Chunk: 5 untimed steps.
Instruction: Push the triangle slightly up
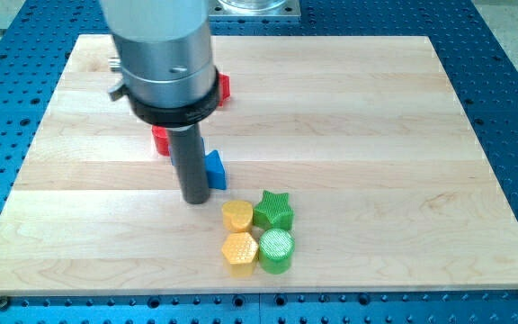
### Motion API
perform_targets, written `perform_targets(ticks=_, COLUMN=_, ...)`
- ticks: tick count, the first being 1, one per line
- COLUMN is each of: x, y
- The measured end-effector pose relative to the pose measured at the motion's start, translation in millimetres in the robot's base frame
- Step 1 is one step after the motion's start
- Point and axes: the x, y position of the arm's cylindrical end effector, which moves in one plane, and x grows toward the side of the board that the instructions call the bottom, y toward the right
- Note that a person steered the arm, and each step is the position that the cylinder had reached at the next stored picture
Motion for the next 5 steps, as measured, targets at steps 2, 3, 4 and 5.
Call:
perform_targets(ticks=2, x=-5, y=14)
perform_targets(ticks=3, x=-5, y=16)
perform_targets(ticks=4, x=-5, y=-6)
perform_targets(ticks=5, x=-5, y=-36)
